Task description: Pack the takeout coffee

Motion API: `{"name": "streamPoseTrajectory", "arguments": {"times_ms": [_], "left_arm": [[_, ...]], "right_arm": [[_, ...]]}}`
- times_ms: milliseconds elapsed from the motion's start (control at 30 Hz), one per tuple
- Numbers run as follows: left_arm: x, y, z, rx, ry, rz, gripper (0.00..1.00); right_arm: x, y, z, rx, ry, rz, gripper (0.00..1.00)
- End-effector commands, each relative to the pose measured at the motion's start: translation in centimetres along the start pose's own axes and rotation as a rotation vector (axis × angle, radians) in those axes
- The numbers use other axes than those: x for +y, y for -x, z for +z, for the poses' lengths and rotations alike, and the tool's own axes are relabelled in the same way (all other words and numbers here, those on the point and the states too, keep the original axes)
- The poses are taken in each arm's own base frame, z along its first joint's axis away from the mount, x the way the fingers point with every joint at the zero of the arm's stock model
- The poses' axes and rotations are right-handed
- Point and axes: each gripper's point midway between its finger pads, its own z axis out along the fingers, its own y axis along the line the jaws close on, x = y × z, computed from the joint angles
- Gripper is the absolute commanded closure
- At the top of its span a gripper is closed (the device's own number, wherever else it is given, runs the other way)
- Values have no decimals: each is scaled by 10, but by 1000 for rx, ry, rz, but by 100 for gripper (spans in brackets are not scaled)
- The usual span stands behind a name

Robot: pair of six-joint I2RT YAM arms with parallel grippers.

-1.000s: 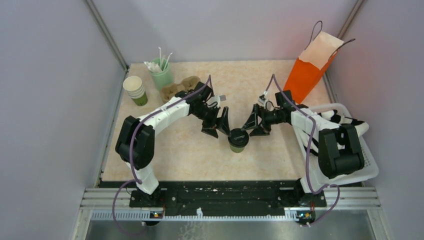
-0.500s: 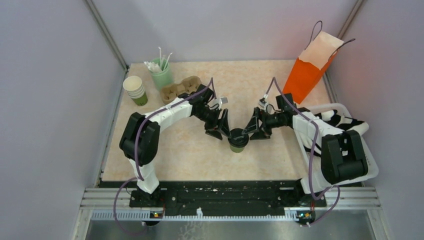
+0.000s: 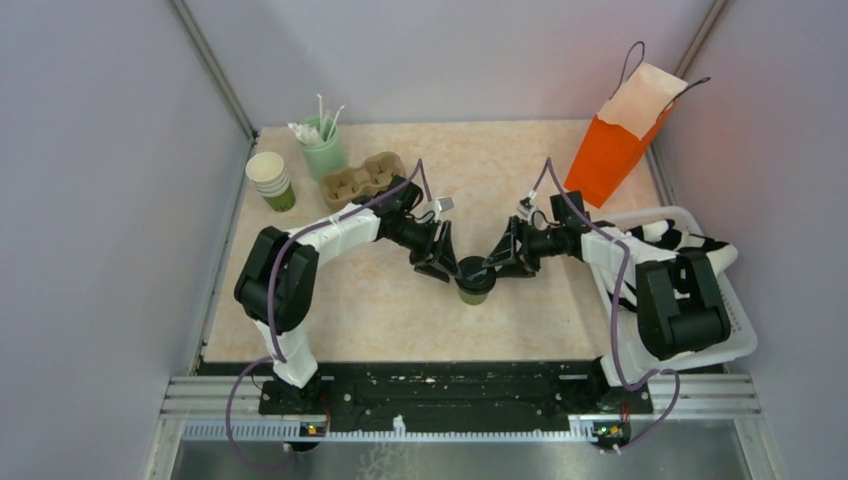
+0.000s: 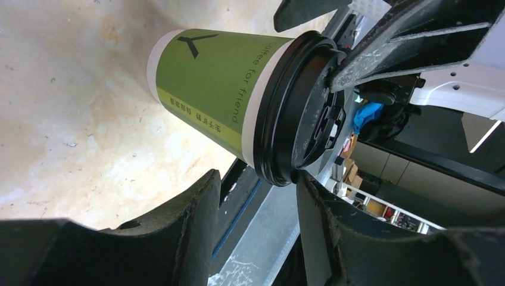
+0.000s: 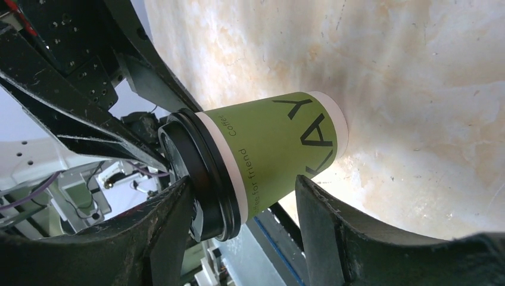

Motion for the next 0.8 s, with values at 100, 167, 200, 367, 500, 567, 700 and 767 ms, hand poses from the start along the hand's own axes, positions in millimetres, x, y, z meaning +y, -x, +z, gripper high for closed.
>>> {"name": "streamPoseTrajectory", "arguments": {"times_ms": [100, 167, 200, 367, 500, 567, 700, 767], "left_arm": [[31, 1, 5, -14, 140, 16, 37], [13, 6, -1, -26, 100, 32, 31], [8, 7, -2, -27, 84, 34, 29], [-5, 5, -2, -9, 31, 26, 27], [-4, -1, 1, 4, 28, 13, 26], [-5, -3, 2, 6, 27, 12, 24], [-12, -1, 1, -1, 15, 20, 19], [-16, 3, -1, -11, 10, 23, 15]], "right_arm": [[-2, 17, -2, -38, -13, -23, 37], [3, 21, -2, -26, -3, -48, 36], [5, 22, -1, -15, 4, -50, 36], [11, 26, 9, 41, 21, -51, 37], [22, 32, 16, 49, 31, -70, 37], [24, 37, 15, 44, 19, -73, 37], [18, 43, 7, 34, -41, -86, 30], [19, 45, -2, 19, -53, -83, 23]]}}
